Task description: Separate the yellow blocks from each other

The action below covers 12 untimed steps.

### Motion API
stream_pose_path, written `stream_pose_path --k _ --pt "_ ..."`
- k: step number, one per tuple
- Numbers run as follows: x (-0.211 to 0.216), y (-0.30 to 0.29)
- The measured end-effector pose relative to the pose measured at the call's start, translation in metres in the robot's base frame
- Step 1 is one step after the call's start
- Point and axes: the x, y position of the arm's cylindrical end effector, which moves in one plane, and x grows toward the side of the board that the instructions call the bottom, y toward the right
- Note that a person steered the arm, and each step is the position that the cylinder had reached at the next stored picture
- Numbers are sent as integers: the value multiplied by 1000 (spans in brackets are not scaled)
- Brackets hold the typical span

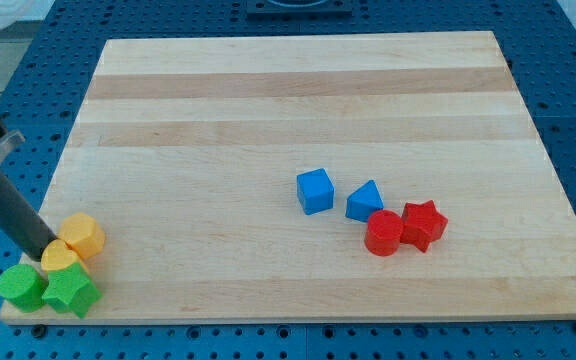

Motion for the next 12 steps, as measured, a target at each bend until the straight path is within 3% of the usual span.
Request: stream_pose_path --k 2,4,5,7,9,11,12 --pt "0 31" --pt "-8 137" --pt "-18 147" --pt "-30 63" --pt "-8 37" --pt "4 75" --pt "4 126"
